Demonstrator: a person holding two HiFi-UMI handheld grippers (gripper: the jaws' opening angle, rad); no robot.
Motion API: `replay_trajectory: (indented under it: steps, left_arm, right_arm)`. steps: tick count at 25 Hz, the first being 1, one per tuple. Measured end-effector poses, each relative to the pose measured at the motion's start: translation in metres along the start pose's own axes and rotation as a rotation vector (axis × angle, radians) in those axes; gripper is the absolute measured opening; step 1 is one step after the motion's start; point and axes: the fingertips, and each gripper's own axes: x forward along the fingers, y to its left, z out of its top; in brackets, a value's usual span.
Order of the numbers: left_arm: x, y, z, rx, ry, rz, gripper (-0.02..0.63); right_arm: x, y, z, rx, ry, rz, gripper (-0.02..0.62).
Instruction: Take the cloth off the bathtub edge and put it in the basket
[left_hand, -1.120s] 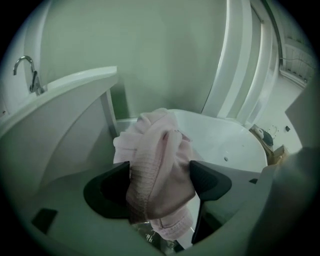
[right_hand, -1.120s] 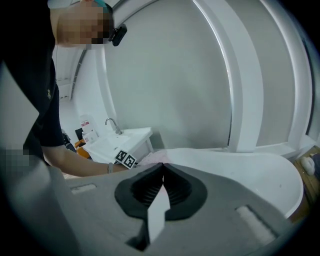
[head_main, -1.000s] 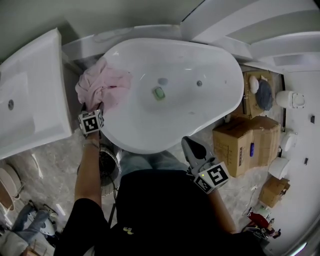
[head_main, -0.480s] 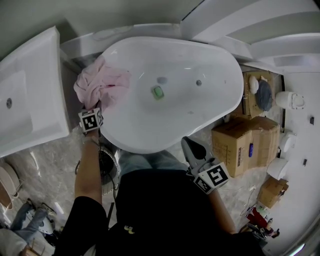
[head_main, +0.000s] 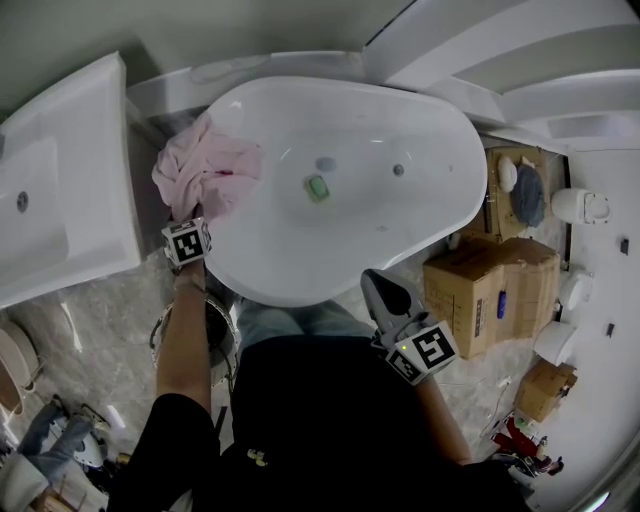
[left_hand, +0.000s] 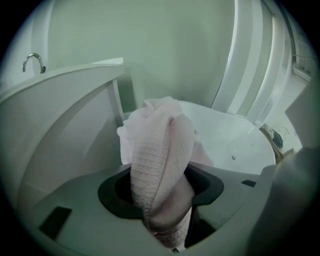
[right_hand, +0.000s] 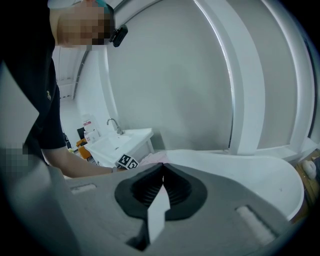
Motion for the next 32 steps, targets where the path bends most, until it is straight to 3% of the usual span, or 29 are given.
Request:
replay_trajectory:
  steps: [6,8,10,16,32]
  left_arm:
    - [-0.02,-0.007,0.004,0.003,-0.02,0.032,0.208]
    - [-0.025,-0.008,0.004,0.014,-0.039,0.043,0.177]
    - [-0.027,-0.006,0.002,0.022,-0.052,0.054,0.094]
    - [-0.053,-0.007,0.005,0.007,-0.032,0.021,0.086]
    - [-0.178,-0.036,0.036,0.0,-0.191,-0.088,0.084]
  right_arm:
    - [-0.004,0.002,0.006,-0.006,-0.026,0.006,-0.003]
    - [-0.005,0.003,0.006,-0.005,-0.034,0.01,-0.003]
    - [-0.006,0.003,0.007,-0.003,-0.042,0.015,-0.003]
    - [-0.01,0.004,0.014,0.004,-0.071,0.027,-0.003]
    - [-0.021,0.027,0.034,0.015,-0.162,0.121,-0.003]
